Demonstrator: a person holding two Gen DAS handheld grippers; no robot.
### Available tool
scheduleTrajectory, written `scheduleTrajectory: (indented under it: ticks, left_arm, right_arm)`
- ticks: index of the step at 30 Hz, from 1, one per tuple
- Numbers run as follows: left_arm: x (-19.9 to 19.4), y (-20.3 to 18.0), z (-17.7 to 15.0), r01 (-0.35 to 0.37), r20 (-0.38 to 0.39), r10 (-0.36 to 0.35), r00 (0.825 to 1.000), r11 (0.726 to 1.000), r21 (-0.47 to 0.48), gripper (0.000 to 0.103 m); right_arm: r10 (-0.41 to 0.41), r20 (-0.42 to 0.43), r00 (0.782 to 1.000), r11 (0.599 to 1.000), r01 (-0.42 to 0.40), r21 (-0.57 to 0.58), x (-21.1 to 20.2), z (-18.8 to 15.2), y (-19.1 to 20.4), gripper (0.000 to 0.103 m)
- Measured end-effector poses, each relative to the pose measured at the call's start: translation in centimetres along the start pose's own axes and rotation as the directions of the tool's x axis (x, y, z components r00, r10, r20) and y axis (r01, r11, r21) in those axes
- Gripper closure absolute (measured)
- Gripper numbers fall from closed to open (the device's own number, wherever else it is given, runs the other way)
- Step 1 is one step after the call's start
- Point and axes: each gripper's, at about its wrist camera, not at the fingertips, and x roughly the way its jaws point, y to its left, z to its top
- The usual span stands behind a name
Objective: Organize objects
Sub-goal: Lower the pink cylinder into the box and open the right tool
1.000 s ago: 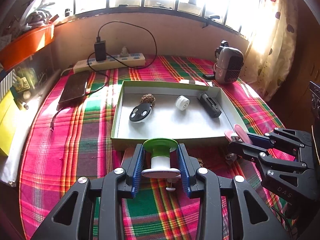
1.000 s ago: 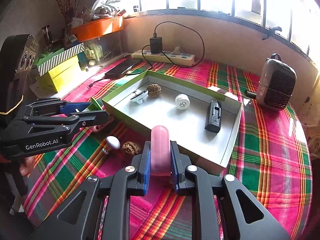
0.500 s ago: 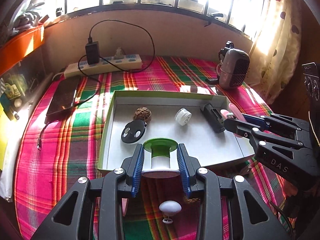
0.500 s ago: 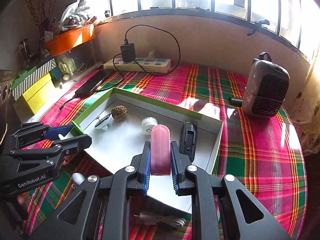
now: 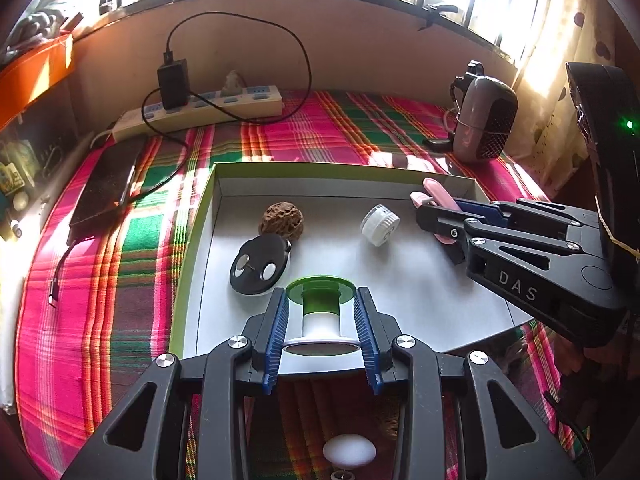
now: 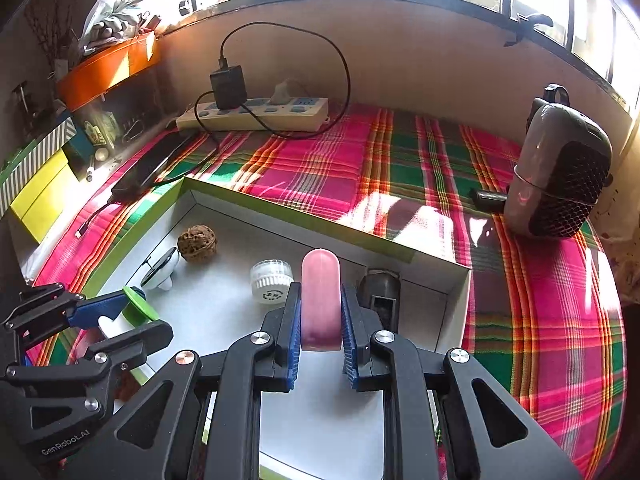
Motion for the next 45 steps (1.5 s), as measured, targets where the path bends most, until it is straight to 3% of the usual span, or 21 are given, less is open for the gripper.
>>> scheduleTrajectory:
  ticks: [41, 45]
  left_arm:
    - [1.9, 0.3, 0.2, -0.051, -0.047, 0.051, 0.998, 0.999, 0.008, 0.071]
    - [1.8, 0.3, 0.2, -0.05, -0.046, 0.05, 0.998, 0.999, 0.005, 0.071]
  right_arm:
    - [-0.026, -0.049, 0.998, 0.999, 0.024, -0.024, 2.8, 0.2, 0.4, 0.084]
    - [-0.037, -0.046, 0.998, 0.999, 0.036, -0.031, 2.8, 0.2, 0.6, 0.079]
